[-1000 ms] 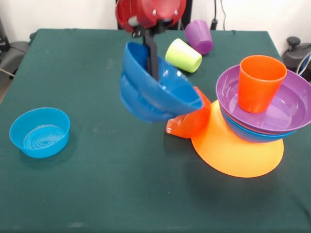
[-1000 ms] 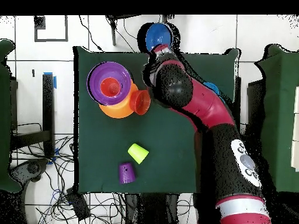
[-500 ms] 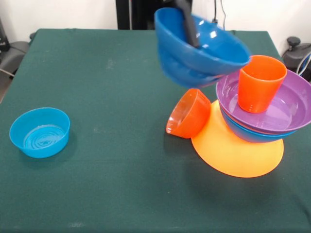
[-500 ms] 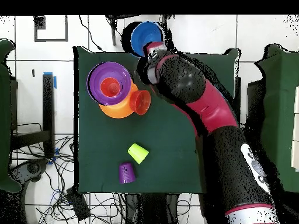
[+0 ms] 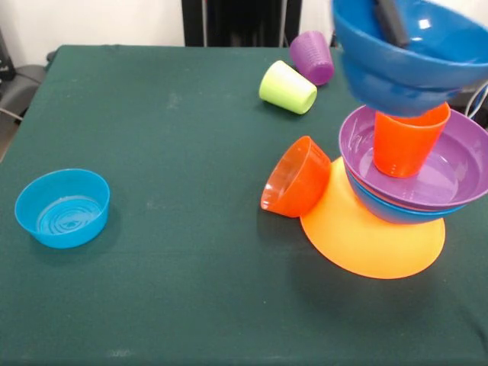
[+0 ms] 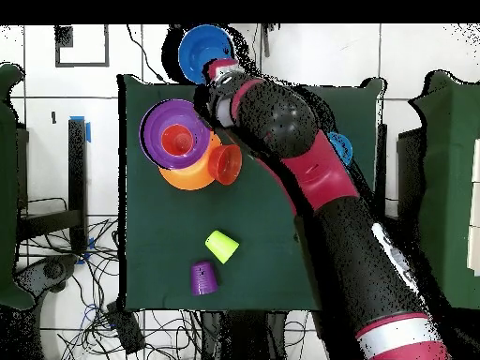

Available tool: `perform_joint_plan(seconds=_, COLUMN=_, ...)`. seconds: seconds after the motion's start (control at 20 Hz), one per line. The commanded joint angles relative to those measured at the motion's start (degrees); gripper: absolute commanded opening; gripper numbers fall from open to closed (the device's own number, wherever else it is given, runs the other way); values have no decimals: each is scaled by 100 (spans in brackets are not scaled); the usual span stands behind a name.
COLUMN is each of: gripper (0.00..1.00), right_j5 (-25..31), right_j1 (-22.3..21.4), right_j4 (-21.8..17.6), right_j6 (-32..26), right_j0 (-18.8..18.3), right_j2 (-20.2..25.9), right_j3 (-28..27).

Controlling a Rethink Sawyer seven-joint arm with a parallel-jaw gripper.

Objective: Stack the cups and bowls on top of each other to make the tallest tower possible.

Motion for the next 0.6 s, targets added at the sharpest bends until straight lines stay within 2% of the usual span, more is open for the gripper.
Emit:
perform_joint_plan(seconds=0.05, gripper=0, right_j5=431, right_j1=164, right_j4=435, right_j6=481, right_j0=-117, right_j2=796, right_j3=688)
perform_joint_plan(seconds=0.3, gripper=0, right_j5=225, right_j1=222, right_j4=500, right_j6=445, right_j0=-245, right_j2=1070, right_j3=1042)
perform_joint_plan(seconds=0.35, gripper=0, right_j5=73, right_j1=306, right_j4=510, right_j6=402, right_j0=-350, right_j2=1265, right_j3=1188)
perform_joint_plan(seconds=0.6, gripper=0, right_j5=-217, right_j1=478, right_j4=391, right_j6=555, right_j0=-435, right_j2=1494, right_j3=1455)
